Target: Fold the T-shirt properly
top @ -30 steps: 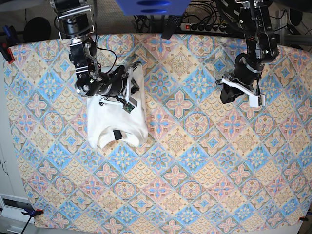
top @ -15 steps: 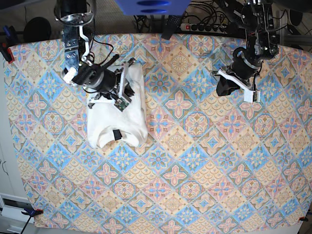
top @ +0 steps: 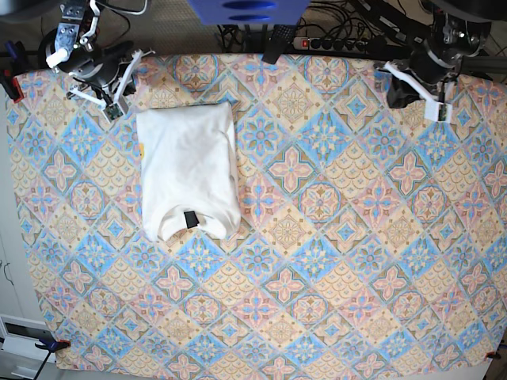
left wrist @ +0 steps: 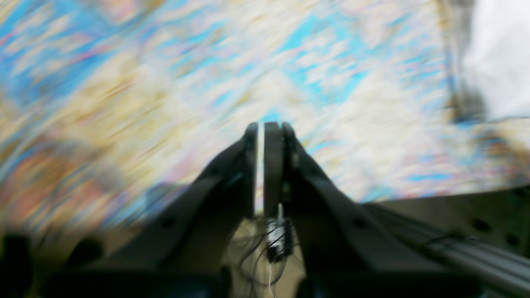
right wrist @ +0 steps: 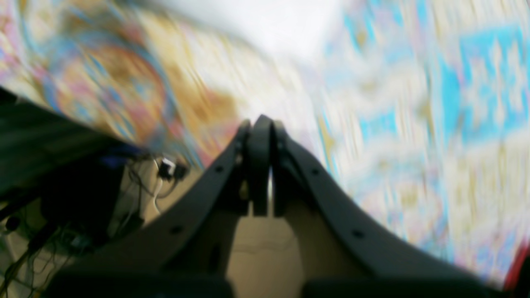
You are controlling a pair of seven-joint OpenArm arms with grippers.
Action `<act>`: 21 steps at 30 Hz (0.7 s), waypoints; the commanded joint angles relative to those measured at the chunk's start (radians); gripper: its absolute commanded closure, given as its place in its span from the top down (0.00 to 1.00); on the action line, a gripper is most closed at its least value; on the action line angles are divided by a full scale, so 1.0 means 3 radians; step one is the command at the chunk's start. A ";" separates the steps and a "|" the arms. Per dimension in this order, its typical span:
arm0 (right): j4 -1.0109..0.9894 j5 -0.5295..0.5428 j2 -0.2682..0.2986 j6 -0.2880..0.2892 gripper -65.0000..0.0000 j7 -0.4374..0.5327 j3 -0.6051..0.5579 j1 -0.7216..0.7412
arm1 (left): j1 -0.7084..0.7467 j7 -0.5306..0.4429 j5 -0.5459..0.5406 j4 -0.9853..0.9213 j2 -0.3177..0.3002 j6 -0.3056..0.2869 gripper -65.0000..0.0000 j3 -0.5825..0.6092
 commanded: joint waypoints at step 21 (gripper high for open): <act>-0.0891 0.0034 0.0015 0.0011 0.00 0.0369 0.0757 -0.0931 | 0.0735 -0.0975 0.0496 -0.1477 -0.0025 -0.0026 0.00 0.0245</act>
